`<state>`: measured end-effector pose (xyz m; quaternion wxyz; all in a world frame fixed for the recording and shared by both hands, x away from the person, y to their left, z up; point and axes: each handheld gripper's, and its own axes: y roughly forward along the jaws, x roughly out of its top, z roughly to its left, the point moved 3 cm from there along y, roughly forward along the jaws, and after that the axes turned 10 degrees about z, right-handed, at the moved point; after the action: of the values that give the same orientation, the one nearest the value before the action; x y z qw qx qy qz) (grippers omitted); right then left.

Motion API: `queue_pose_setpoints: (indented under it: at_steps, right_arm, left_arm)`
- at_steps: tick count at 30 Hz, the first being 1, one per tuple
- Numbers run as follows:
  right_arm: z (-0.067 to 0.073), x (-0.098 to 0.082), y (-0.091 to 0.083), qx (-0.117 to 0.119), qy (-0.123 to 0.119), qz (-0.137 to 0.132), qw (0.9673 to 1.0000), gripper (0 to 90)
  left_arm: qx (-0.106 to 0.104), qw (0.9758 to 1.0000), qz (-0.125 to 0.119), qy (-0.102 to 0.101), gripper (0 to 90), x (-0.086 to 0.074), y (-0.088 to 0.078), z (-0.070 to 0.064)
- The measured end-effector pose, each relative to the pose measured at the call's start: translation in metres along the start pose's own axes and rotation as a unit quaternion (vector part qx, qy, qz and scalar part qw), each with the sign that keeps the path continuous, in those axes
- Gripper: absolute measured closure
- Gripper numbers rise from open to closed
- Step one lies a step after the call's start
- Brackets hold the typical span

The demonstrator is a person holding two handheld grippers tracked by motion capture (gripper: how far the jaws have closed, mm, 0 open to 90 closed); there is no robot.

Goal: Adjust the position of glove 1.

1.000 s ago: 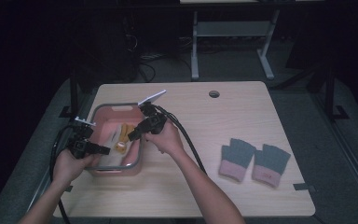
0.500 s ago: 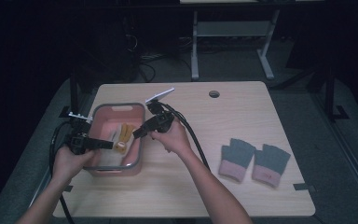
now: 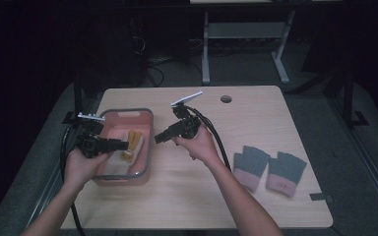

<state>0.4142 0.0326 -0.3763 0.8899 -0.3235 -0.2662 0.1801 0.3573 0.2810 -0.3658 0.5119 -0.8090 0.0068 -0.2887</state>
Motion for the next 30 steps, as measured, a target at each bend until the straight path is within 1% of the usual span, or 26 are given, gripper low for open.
queue_pose_setpoints:
  at_steps: [1, 4, 6, 10, 11, 14, 15, 17, 18, 19, 20, 22, 25, 26, 27, 28, 29, 30]
  right_arm:
    - [-0.001, -0.001, -0.002, -0.002, -0.001, -0.002, 1.0000, 58.4]
    - [-0.003, -0.008, -0.011, -0.007, -0.001, -0.005, 1.0000, 57.8]
    - [-0.004, -0.012, -0.015, -0.006, 0.000, -0.008, 0.9999, 57.1]
    - [-0.007, -0.020, -0.024, -0.022, -0.004, -0.015, 0.9997, 56.0]
    - [-0.008, -0.021, -0.026, -0.024, -0.003, -0.018, 0.9996, 55.8]
    - [-0.010, -0.028, -0.035, -0.033, -0.004, -0.020, 0.9992, 54.6]
    - [-0.010, -0.029, -0.037, -0.035, -0.006, -0.023, 0.9991, 54.3]
    - [-0.011, -0.035, -0.044, -0.038, -0.005, -0.030, 0.9988, 54.1]
    - [-0.011, -0.035, -0.044, -0.038, -0.005, -0.030, 0.9988, 54.1]
    - [-0.013, -0.040, -0.048, -0.042, -0.003, -0.031, 0.9987, 53.3]
    - [-0.013, -0.040, -0.048, -0.042, -0.003, -0.031, 0.9987, 53.3]
    - [-0.014, -0.047, -0.054, -0.045, -0.001, -0.035, 0.9984, 51.6]
    - [-0.016, -0.055, -0.062, -0.050, 0.000, -0.043, 0.9978, 50.9]
    - [-0.016, -0.055, -0.062, -0.050, 0.000, -0.043, 0.9978, 50.9]
    - [-0.018, -0.061, -0.067, -0.052, 0.004, -0.048, 0.9975, 50.0]
    - [-0.018, -0.061, -0.067, -0.052, 0.004, -0.048, 0.9975, 50.0]
    - [-0.020, -0.067, -0.073, -0.054, 0.008, -0.053, 0.9971, 49.7]
    - [-0.020, -0.067, -0.073, -0.054, 0.008, -0.053, 0.9971, 49.7]
  left_arm:
    - [-0.001, 1.0000, -0.001, 0.003, 54.0, 0.001, -0.001, -0.001]
    - [0.001, 1.0000, -0.006, 0.003, 49.9, 0.003, -0.001, -0.006]
    - [-0.002, 1.0000, -0.008, 0.005, 49.4, 0.004, 0.000, -0.009]
    - [-0.012, 0.9998, -0.013, 0.009, 49.3, 0.007, 0.001, -0.017]
    - [-0.016, 0.9996, -0.020, 0.009, 49.3, 0.009, 0.001, -0.020]
    - [-0.019, 0.9994, -0.024, 0.019, 48.9, 0.013, 0.000, -0.028]
    - [-0.022, 0.9991, -0.027, 0.022, 48.6, 0.015, 0.000, -0.033]
    - [-0.024, 0.9990, -0.028, 0.027, 48.2, 0.016, 0.002, -0.038]
    - [-0.024, 0.9990, -0.028, 0.027, 47.9, 0.016, 0.002, -0.038]
    - [-0.028, 0.9988, -0.029, 0.028, 47.7, 0.017, 0.004, -0.042]
    - [-0.028, 0.9988, -0.029, 0.028, 47.3, 0.017, 0.004, -0.042]
    - [-0.031, 0.9985, -0.034, 0.028, 45.6, 0.018, 0.009, -0.049]
    - [-0.035, 0.9982, -0.035, 0.034, 44.2, 0.017, 0.012, -0.057]
    - [-0.035, 0.9982, -0.035, 0.034, 43.5, 0.017, 0.012, -0.057]
    - [-0.037, 0.9980, -0.038, 0.034, 43.4, 0.018, 0.012, -0.060]
    - [-0.038, 0.9978, -0.040, 0.037, 43.4, 0.018, 0.013, -0.062]
    - [-0.041, 0.9976, -0.041, 0.037, 42.5, 0.018, 0.014, -0.065]
    - [-0.042, 0.9975, -0.041, 0.040, 42.5, 0.019, 0.015, -0.068]
